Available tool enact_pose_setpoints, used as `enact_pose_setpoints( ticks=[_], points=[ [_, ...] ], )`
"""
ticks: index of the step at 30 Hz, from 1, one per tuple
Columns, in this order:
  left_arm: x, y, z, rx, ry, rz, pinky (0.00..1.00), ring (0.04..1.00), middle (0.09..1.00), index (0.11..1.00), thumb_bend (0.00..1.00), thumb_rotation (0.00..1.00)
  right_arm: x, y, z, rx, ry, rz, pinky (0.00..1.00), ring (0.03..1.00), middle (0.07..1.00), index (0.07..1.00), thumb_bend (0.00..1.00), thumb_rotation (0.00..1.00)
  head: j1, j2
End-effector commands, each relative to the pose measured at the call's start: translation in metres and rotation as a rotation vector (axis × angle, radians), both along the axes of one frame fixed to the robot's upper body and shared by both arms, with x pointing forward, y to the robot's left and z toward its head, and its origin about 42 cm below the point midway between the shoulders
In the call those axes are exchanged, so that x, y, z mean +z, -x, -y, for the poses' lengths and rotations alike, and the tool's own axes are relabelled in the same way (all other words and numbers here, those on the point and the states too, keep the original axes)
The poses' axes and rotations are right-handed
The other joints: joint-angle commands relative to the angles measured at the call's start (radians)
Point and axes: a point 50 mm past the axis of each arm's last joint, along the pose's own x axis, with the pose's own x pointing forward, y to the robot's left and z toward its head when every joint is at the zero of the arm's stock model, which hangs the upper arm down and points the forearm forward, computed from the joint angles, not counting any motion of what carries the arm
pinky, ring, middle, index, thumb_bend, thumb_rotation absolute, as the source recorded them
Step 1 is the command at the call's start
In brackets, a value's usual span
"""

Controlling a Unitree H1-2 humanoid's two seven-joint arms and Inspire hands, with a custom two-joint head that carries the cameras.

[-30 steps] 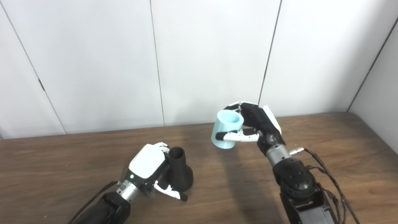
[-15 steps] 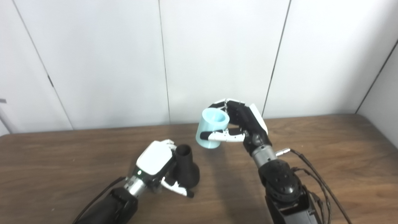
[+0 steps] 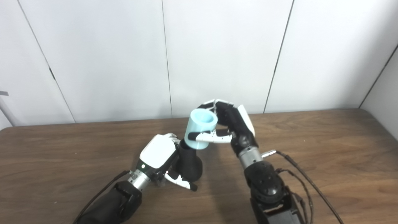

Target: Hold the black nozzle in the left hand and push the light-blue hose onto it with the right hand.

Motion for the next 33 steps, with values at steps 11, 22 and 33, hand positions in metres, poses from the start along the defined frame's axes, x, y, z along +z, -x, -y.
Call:
enact_pose_setpoints(
  ticks=[11, 22, 33],
  points=[
    [-0.127, 0.119, 0.039, -0.034, -0.095, -0.368, 0.67, 0.462, 0.407, 0.5, 0.5, 0.0, 0.035, -0.005, -0.011, 0.043, -0.023, 0.196, 0.32, 0.377, 0.453, 0.522, 0.52, 0.0, 0.001, -0.009],
    [-0.124, 0.115, 0.039, -0.023, -0.076, -0.364, 0.67, 0.469, 0.424, 0.484, 0.5, 0.0, 0.025, -0.009, -0.009, 0.039, -0.013, 0.206, 0.3, 0.361, 0.449, 0.527, 0.52, 0.0, 0.005, -0.02],
    [-0.126, 0.121, 0.035, -0.039, -0.111, -0.373, 0.67, 0.467, 0.42, 0.483, 0.5, 0.0, 0.03, -0.006, -0.017, 0.047, -0.048, 0.217, 0.3, 0.367, 0.449, 0.526, 0.52, 0.0, 0.013, -0.01]
  ],
)
